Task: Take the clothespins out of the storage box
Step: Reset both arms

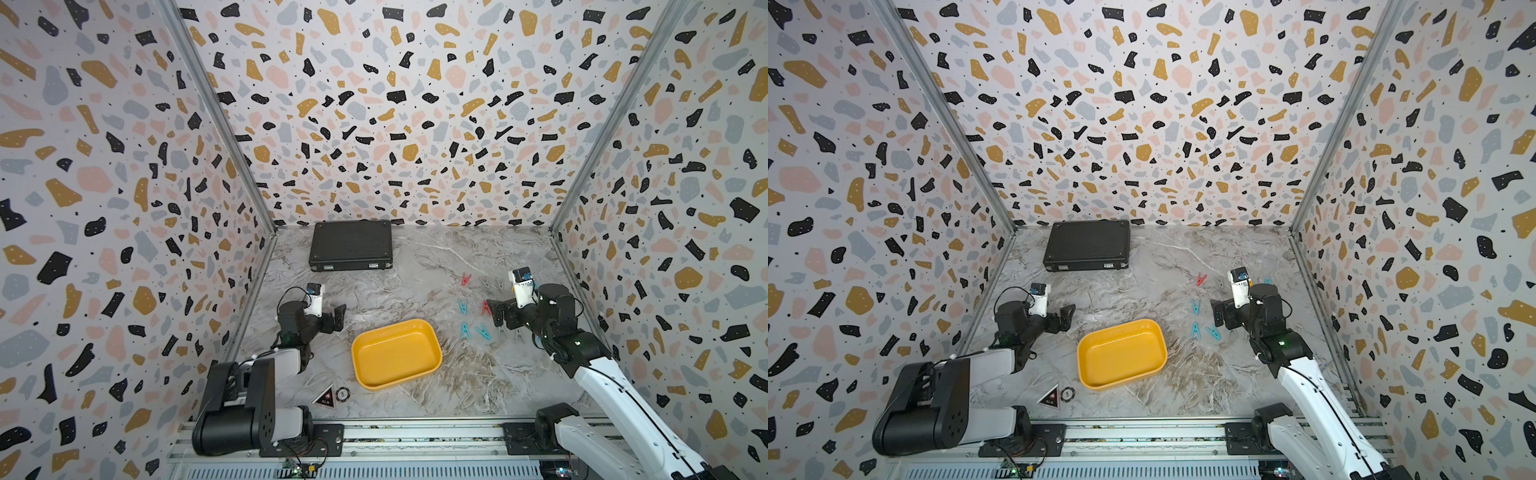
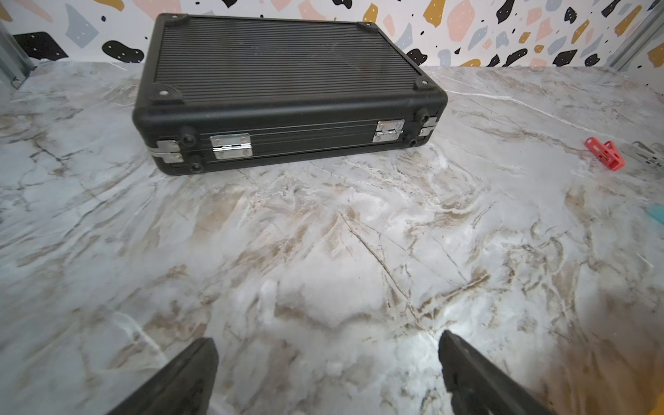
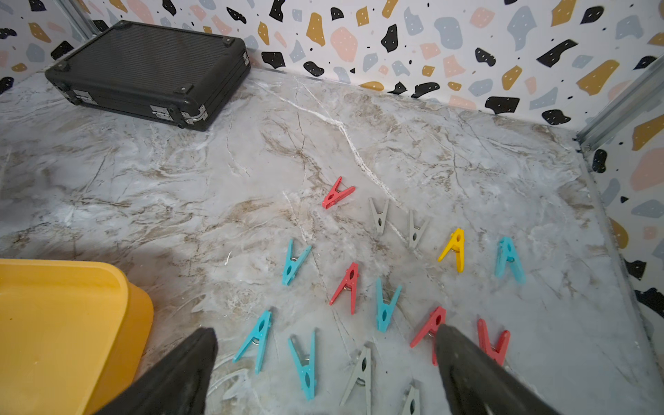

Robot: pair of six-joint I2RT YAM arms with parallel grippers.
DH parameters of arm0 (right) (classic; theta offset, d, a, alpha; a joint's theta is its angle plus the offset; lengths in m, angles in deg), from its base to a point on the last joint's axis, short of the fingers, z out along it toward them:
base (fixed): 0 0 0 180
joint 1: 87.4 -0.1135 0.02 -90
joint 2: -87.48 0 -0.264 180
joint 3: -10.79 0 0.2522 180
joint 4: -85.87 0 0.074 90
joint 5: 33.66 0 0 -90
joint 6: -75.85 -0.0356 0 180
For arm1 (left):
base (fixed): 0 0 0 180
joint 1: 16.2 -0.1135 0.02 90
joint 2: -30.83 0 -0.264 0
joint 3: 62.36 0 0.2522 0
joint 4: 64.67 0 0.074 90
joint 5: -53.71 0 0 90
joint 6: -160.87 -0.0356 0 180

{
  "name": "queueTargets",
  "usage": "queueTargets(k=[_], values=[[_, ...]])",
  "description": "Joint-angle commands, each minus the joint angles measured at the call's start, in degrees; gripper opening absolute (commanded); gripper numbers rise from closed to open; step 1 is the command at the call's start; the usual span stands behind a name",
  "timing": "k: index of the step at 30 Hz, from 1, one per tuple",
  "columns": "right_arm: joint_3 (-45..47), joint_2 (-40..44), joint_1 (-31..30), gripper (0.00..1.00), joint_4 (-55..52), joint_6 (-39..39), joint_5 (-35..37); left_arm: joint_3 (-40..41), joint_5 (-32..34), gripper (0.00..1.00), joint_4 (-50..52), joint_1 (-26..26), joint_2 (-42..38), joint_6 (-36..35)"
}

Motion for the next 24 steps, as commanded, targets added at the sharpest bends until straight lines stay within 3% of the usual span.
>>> queueTargets(k=[1,3,5,7,11,19,24], values=[[-0.4,1.4,0.0,0.99,1.6,0.2,1.2,1.5,4.7,1.00,-14.5,1.0,1.6,0.2],[1.5,1.9,0.0,0.99,4.8,0.7,-0.7,-1.4,9.7,1.00,-5.6,0.9,-0.2,1.7],[4.3,0.8,0.1,0.99,8.8,1.9,1.0,-2.5,14.2,1.00,-6.2,1.3,1.2,3.3],[4.3,-2.9,1.0,0.99,9.7,1.4,4.6,-2.1,12.5,1.00,-6.2,1.3,1.0,2.8],[3.1,-12.4,7.4,0.99,10.7,0.9,-0.6,-2.7,12.7,1.00,-5.1,1.3,1.0,2.7],[10.5,-24.0,11.9,0.99,32.6,5.4,0.6,-2.5,12.6,1.00,-5.5,1.3,1.0,2.8],[16.6,-31.3,14.2,0.99,54.4,5.2,-0.5,-2.5,12.6,1.00,-5.5,1.3,1.1,2.8]])
